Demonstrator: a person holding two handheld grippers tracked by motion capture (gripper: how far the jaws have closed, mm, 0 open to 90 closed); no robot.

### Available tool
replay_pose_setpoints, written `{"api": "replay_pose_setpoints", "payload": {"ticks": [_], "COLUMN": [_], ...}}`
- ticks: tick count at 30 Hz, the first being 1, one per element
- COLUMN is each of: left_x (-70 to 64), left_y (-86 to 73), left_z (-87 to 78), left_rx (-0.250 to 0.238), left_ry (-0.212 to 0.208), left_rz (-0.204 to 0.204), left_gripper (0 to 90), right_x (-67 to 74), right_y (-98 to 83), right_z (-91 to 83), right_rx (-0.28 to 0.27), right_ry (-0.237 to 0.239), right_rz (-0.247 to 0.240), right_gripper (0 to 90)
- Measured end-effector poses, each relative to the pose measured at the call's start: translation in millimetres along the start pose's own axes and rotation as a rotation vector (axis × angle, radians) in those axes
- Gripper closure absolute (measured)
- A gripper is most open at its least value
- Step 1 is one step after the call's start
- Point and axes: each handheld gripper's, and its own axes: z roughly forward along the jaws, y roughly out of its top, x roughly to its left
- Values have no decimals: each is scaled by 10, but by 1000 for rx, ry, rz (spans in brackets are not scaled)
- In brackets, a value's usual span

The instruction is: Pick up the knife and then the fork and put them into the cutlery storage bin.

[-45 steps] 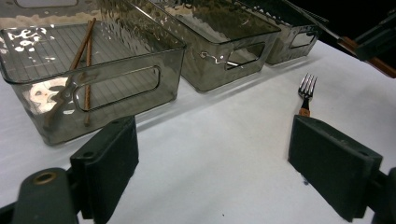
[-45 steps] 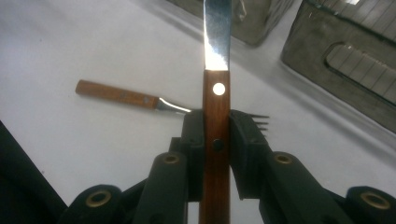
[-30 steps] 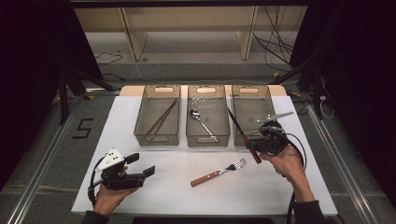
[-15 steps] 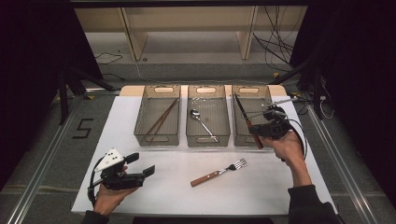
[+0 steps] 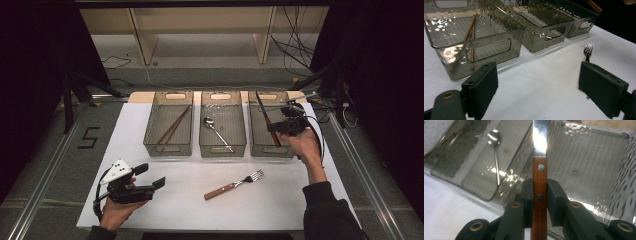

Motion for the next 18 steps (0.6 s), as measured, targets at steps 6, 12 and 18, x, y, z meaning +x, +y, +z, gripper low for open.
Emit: {"api": "replay_pose_setpoints", "payload": {"ticks": [6, 12, 18], "left_x": [1, 6, 2], "left_y": [2, 0, 2], "left_z": [0, -5, -6], "left_rx": [-3, -2, -2], "left_ry": [-1, 0, 0], "left_rz": [-1, -1, 0], "left_gripper": [157, 157, 157], "right_x": [-67, -128, -131], "right_y": [84, 112, 131], "right_z": [72, 162, 215], "right_rx": [10, 24, 19], "right_ry": [-20, -36, -49], "right_rz": [23, 47, 63], "right_gripper": [772, 772, 771]}}
